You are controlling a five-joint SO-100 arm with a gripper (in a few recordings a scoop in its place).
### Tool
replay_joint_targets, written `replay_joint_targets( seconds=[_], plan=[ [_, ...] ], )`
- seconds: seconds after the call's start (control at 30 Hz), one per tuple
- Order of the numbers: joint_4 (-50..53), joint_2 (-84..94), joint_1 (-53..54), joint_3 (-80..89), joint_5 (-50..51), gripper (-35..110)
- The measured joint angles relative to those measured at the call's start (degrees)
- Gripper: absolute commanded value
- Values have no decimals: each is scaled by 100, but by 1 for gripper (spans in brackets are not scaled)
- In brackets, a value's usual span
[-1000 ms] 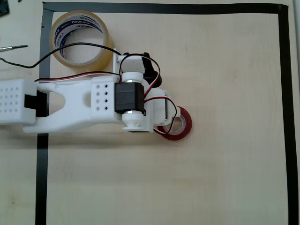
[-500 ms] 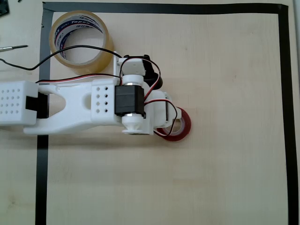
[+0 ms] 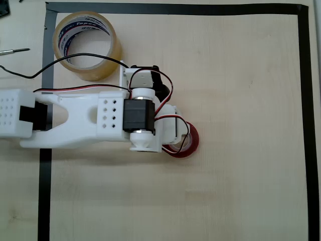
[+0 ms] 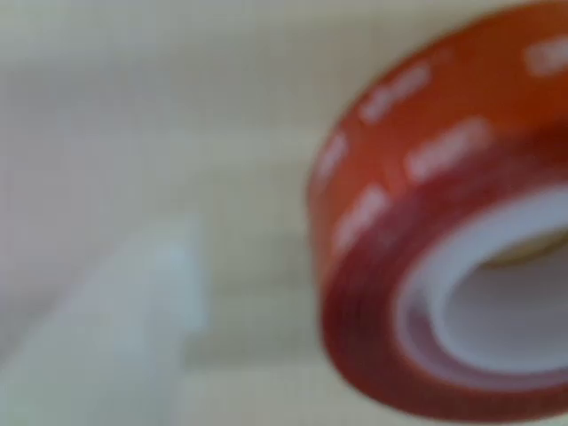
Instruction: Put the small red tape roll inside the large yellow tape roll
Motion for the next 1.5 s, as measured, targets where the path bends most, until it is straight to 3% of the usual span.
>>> replay_joint_targets(
  seconds=[0.77,1.5],
  plan=[
    [26,615,149,554,0,27],
    [79,-879,308,-958,0,23]
  ],
)
